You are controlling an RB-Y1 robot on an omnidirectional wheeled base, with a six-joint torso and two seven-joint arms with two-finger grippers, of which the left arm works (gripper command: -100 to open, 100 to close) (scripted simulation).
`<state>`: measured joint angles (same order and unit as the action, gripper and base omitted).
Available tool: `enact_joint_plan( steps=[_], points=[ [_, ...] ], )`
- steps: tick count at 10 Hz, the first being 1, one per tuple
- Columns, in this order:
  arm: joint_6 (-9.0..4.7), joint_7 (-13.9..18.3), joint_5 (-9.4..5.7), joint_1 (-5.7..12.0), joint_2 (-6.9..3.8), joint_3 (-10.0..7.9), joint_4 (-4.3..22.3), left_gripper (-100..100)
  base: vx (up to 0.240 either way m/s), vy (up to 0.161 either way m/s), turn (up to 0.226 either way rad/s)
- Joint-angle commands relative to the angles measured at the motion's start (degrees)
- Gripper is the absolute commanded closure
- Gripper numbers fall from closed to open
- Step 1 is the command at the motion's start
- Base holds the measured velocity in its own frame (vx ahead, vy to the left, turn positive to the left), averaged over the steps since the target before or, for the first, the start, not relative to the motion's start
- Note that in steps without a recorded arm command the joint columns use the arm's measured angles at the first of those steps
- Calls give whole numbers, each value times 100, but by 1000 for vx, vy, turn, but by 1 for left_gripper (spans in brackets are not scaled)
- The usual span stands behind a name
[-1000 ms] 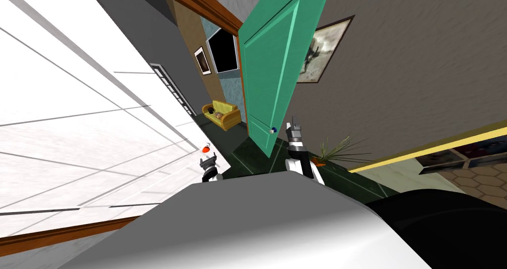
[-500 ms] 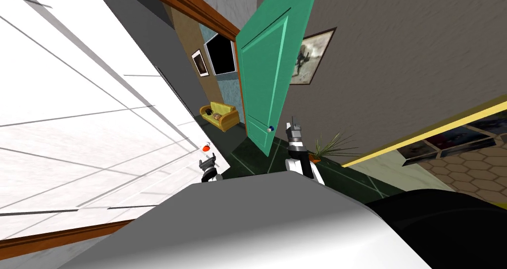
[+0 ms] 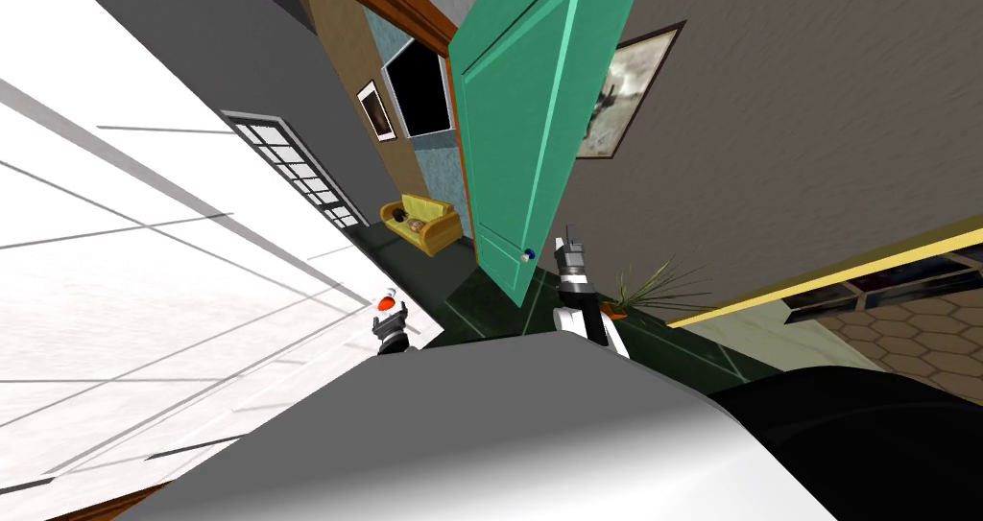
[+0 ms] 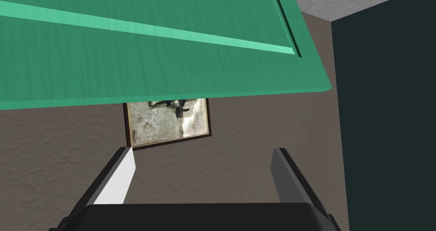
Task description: Pull the door open
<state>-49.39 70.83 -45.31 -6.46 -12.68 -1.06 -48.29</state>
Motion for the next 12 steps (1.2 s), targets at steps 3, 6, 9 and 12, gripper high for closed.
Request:
enact_joint_plan(
  steps=[3,6,9,12],
  points=[
    [-43,460,-30,-161,-370,22,124,-100,95,-2,-26],
    [-61,663,-43,-234,-538,32,179,-100,105,5,-15],
    [-74,593,-32,-181,-475,38,214,100,8,2,3],
    [-74,593,-32,-181,-475,38,214,100,-8,0,-6]
  ],
)
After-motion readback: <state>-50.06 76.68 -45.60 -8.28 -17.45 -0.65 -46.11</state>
